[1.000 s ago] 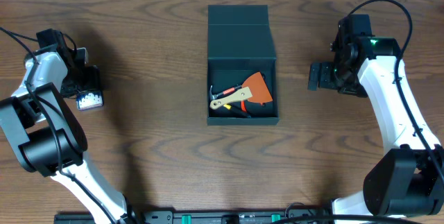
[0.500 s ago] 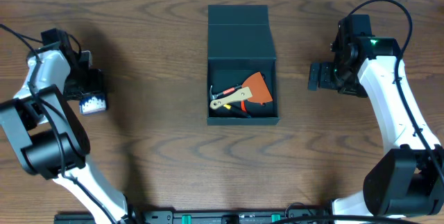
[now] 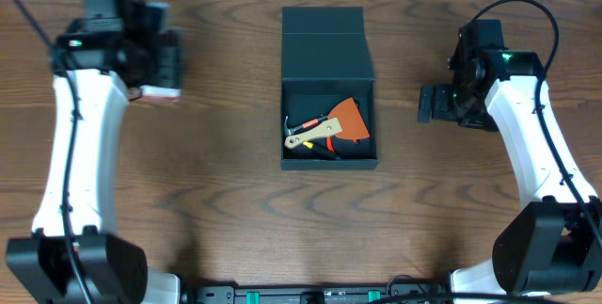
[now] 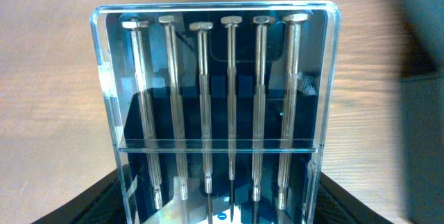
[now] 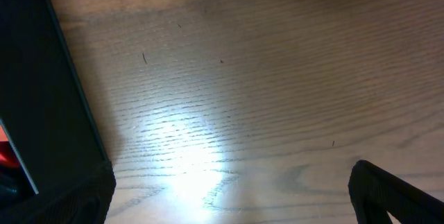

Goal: Pack container
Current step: 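Carry the case into the box and release it on the tools, then move both grippers to the far edge of the box lid, then grip the lid edges with both grippers and lift it upright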

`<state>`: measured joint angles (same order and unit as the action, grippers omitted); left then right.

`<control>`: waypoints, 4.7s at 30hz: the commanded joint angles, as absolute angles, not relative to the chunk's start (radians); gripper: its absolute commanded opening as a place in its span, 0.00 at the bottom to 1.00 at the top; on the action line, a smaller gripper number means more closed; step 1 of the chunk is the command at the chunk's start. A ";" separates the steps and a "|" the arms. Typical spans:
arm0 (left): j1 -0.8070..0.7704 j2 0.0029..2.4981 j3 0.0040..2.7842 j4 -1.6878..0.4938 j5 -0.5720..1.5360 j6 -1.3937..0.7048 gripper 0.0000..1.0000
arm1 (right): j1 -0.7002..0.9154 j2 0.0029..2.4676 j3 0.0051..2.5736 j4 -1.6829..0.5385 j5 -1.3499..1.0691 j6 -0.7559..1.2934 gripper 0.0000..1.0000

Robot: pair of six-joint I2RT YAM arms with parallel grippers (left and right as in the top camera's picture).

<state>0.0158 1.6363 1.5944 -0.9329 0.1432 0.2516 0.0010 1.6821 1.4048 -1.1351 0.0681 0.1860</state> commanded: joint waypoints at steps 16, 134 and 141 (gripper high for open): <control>-0.611 1.742 1.620 -0.868 0.296 0.991 0.05 | -0.008 1.687 1.399 -1.139 0.072 0.167 0.99; -0.100 2.367 1.624 -0.083 1.066 -0.376 0.06 | 0.037 2.288 1.748 -0.755 -0.531 0.310 0.01; -0.083 2.367 1.624 -0.090 1.058 -0.350 0.06 | 0.025 2.288 1.748 -0.755 -0.531 0.310 0.01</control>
